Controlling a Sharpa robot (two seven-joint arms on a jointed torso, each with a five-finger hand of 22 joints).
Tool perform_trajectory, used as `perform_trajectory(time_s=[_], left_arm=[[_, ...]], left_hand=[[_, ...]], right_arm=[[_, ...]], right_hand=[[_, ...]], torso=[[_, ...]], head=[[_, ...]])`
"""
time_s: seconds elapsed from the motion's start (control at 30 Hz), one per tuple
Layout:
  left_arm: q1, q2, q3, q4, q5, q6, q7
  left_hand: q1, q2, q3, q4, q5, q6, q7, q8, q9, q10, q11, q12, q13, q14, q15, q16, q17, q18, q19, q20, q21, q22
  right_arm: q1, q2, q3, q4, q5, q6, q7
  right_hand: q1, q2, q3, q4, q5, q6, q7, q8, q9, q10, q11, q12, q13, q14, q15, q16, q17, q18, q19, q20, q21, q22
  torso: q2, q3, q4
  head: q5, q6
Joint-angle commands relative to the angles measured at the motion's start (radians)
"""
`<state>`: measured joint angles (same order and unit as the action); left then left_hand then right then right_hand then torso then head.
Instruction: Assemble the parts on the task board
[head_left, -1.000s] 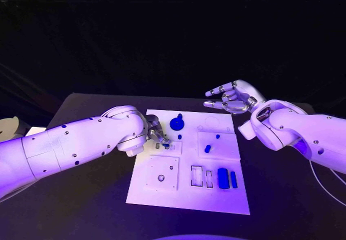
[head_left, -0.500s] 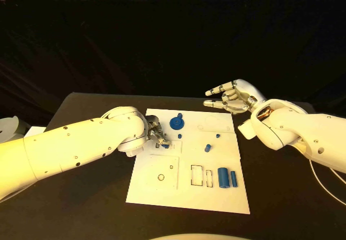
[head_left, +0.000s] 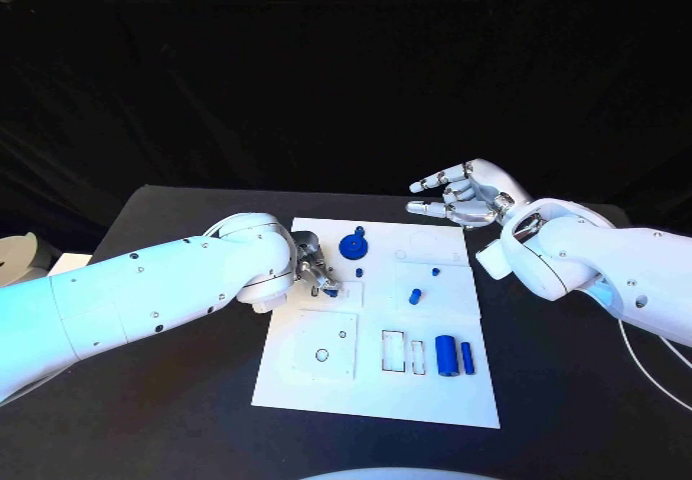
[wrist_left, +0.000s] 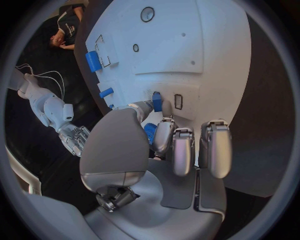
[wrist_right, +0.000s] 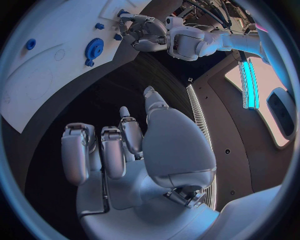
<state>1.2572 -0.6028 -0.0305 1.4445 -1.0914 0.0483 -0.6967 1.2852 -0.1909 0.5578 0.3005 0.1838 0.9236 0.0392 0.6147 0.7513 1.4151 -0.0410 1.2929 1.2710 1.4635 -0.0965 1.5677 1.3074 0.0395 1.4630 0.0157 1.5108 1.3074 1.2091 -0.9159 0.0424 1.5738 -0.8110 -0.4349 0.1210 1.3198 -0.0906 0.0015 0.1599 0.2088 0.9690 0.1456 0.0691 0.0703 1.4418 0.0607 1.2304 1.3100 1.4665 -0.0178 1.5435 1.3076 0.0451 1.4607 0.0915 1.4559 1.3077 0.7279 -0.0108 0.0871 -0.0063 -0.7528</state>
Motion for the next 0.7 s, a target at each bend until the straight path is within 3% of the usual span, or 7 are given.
perform_trajectory(time_s=[0.03, 0.5, 0.7], left_arm=[[-0.002, 0.001, -0.001, -0.002, -0.014, 0.030, -0.045], [-0.003, 0.001, -0.001, 0.003, -0.015, 0.072, -0.047], [-0.002, 0.006, -0.001, -0.007, -0.015, 0.078, -0.048]], left_hand=[[-0.001, 0.012, 0.146, -0.140, 0.002, 0.007, -0.010, 0.006, 0.002, 0.007, -0.001, 0.000, -0.001, 0.107, 0.000, 0.003, 0.263, -0.017, 0.064, -0.001, 0.004, 0.172], [-0.016, 0.001, 0.146, -0.149, -0.001, 0.011, -0.013, 0.011, 0.007, 0.010, -0.003, 0.003, 0.001, 0.107, -0.001, 0.003, 0.263, -0.018, 0.067, -0.002, 0.008, 0.178], [-0.080, -0.003, 0.110, -0.132, -0.004, 0.023, -0.022, 0.014, 0.012, 0.014, -0.009, 0.009, 0.006, 0.107, -0.005, 0.003, 0.263, -0.019, 0.070, -0.005, 0.011, 0.184]], right_arm=[[-0.001, 0.000, 0.000, 0.001, -0.008, 0.017, 0.003], [-0.002, 0.001, 0.000, 0.001, -0.010, 0.022, 0.002], [-0.003, -0.003, 0.000, 0.003, -0.012, 0.022, -0.001]], right_hand=[[0.003, 0.008, -0.005, -0.001, -0.003, 0.009, -0.001, -0.001, 0.001, -0.002, -0.005, 0.002, 0.072, 0.094, 0.000, -0.007, 0.225, 0.006, -0.003, -0.005, -0.004, 0.026], [0.002, 0.009, -0.006, -0.001, -0.004, 0.009, -0.001, -0.002, 0.001, -0.002, -0.005, 0.003, 0.072, 0.094, 0.000, -0.007, 0.224, 0.007, -0.004, -0.005, -0.005, 0.025], [0.003, 0.011, -0.007, -0.001, 0.000, 0.010, -0.002, -0.001, 0.001, -0.002, -0.005, 0.002, 0.071, 0.094, 0.000, -0.008, 0.224, 0.007, -0.004, -0.005, -0.005, 0.024]], torso=[[0.000, 0.0002, -0.0001], [0.001, 0.0008, 0.0002], [0.000, 0.0016, 0.0022]], head=[[0.001, -0.002], [0.001, -0.008], [0.002, -0.009]])
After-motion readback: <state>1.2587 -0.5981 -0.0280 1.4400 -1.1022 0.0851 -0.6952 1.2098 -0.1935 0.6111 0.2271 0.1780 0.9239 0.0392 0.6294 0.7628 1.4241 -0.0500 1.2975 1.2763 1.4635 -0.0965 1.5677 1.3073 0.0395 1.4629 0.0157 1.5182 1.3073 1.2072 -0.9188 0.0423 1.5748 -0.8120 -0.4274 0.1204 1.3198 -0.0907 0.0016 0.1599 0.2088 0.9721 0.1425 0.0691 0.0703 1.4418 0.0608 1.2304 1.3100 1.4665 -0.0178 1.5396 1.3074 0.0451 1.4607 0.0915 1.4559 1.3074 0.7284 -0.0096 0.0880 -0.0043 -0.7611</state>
